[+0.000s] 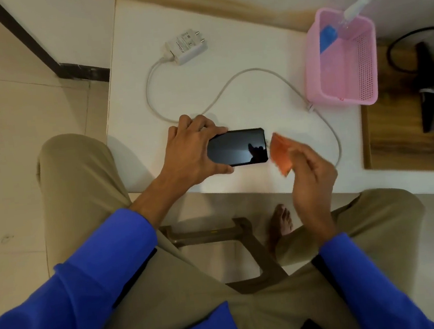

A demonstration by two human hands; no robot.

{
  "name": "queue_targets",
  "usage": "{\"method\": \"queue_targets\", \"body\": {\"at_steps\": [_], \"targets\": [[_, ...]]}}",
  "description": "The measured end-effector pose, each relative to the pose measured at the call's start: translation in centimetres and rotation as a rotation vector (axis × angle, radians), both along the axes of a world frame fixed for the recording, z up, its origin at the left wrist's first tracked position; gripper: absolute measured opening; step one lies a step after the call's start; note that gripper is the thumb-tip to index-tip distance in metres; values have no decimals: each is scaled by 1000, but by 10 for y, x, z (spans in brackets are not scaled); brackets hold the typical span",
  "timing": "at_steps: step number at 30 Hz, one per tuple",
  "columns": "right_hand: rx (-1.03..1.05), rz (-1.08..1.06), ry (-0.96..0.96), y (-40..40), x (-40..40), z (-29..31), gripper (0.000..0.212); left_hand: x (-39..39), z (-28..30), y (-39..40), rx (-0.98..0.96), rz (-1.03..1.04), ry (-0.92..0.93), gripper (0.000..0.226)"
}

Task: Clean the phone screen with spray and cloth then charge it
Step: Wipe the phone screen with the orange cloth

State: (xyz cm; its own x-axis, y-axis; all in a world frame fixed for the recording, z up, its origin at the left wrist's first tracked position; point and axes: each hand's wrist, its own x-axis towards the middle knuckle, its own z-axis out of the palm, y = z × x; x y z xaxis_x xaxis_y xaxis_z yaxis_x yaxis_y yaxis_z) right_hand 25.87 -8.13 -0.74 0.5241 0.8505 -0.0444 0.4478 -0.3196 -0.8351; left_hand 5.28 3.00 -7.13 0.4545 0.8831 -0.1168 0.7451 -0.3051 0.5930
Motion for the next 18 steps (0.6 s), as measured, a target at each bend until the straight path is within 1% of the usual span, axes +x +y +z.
{"method": "queue_targets", "body": {"at_steps": [1,2,4,5,7,8,9,11,13,15,17,18], "targets": [[14,12,-9,13,4,5,29,0,1,0,5,1,2,92],[24,51,-59,26,6,9,30,0,2,0,7,1,2,92],[11,185,-257,45,6,5,35,0,3,-1,4,1,-2,91],[-29,276,-357,50,2,-1,37,0,3,-1,6,2,-3,91],[-206,459,-497,50,-12,-21,42,-1,4,-2,12,3,3,91],[-292,507,-534,44,-20,-30,45,-1,3,-2,12,3,5,91],[-332,521,-562,35,-27,-38,47,-2,2,-1,13,4,4,92],[-293,527,-619,14,-33,-45,51,-3,1,-2,17,6,2,92],[-183,571,-702,-13,-34,-46,54,-2,3,-1,12,0,13,93],[-156,672,-696,-37,-35,-43,54,-2,5,0,9,-8,36,93],[-207,692,-557,-54,-35,-36,52,-2,5,0,3,-13,47,93],[-233,627,-448,-57,-33,-28,47,-2,5,-1,0,-13,42,93]]}}
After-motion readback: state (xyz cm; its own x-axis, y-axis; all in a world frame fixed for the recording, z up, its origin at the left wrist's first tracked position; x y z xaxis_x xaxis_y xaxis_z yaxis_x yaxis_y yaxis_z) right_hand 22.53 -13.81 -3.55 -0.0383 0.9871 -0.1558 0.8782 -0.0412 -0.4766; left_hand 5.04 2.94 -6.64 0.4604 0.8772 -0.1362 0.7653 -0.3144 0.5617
